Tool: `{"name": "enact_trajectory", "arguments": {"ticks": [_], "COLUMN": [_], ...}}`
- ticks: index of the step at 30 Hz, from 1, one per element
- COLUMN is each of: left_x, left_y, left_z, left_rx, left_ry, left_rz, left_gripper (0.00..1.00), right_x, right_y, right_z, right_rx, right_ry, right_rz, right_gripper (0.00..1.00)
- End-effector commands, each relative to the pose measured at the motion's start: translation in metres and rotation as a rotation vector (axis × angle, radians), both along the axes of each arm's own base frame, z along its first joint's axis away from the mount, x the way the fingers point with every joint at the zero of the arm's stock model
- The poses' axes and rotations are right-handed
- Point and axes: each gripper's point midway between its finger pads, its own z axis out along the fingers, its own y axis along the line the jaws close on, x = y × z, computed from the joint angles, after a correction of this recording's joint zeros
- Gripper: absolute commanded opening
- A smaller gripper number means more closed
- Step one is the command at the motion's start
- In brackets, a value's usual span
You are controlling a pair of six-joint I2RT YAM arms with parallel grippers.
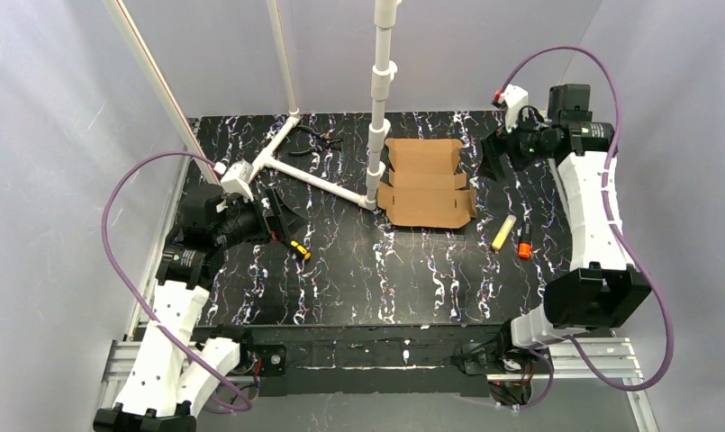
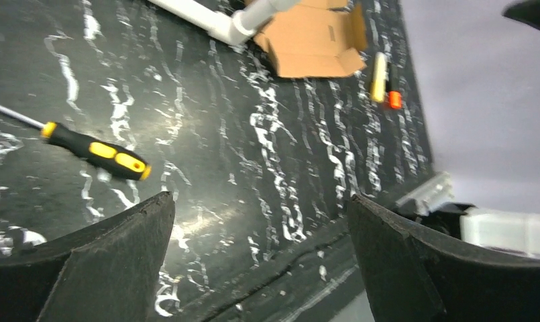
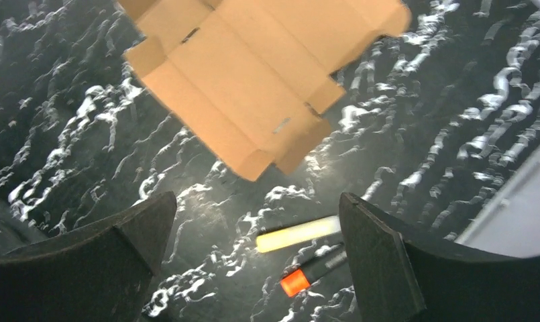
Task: Fold the paper box
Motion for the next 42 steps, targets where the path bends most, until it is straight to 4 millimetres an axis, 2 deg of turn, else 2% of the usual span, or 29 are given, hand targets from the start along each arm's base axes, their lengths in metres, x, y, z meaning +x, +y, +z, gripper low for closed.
{"name": "enact_trajectory", "arguments": {"ticks": [1, 2, 4, 6, 9, 11, 15, 19, 22, 24, 29, 32, 36, 42], "left_x": [0.01, 0.011, 0.01, 0.007, 0.009, 0.013, 0.018, 0.022, 0.024, 0.024, 0.024, 0.023, 0.023, 0.023], "left_y": [0.031, 0.033, 0.029, 0.025, 0.025, 0.023, 0.026, 0.028, 0.029, 0.031, 0.032, 0.033, 0.034, 0.033], "left_z": [0.007, 0.002, -0.007, -0.016, -0.033, -0.038, -0.042, -0.049, -0.051, -0.052, -0.051, -0.051, -0.051, -0.051], "left_rx": [0.173, 0.187, 0.176, 0.173, 0.178, 0.155, 0.161, 0.155, 0.144, 0.144, 0.14, 0.142, 0.144, 0.136], "left_ry": [-0.137, -0.144, -0.154, -0.168, -0.194, -0.205, -0.178, -0.135, -0.107, -0.097, -0.101, -0.099, -0.103, -0.098], "left_rz": [0.095, 0.1, 0.075, 0.038, 0.037, 0.049, 0.061, 0.07, 0.074, 0.081, 0.09, 0.093, 0.098, 0.095], "left_gripper": [0.99, 0.99, 0.99, 0.99, 0.99, 0.99, 0.99, 0.99, 1.0, 0.99, 0.99, 0.99, 0.99, 0.99], "right_x": [-0.048, -0.033, -0.04, -0.05, -0.049, -0.042, -0.032, -0.014, 0.014, 0.028, 0.056, 0.074, 0.073, 0.078], "right_y": [0.035, 0.047, 0.066, 0.072, 0.057, 0.051, 0.042, 0.011, -0.022, -0.031, -0.011, -0.018, -0.031, -0.034], "right_z": [0.009, 0.017, 0.004, -0.02, -0.064, -0.078, -0.107, -0.13, -0.14, -0.149, -0.173, -0.184, -0.208, -0.214], "right_rx": [0.132, 0.225, 0.39, 0.487, 0.333, 0.312, 0.374, 0.3, 0.274, 0.247, 0.109, 0.081, 0.019, 0.008], "right_ry": [-0.033, -0.163, -0.253, -0.2, -0.184, -0.175, -0.103, -0.084, -0.127, -0.107, -0.057, -0.034, -0.007, -0.016], "right_rz": [0.169, 0.172, 0.192, 0.231, 0.228, 0.175, 0.078, -0.155, -0.408, -0.492, -0.533, -0.626, -0.695, -0.709], "right_gripper": [1.0, 1.0, 1.0, 1.0, 1.0, 1.0, 1.0, 1.0, 1.0, 1.0, 1.0, 0.91, 0.86, 0.69]}}
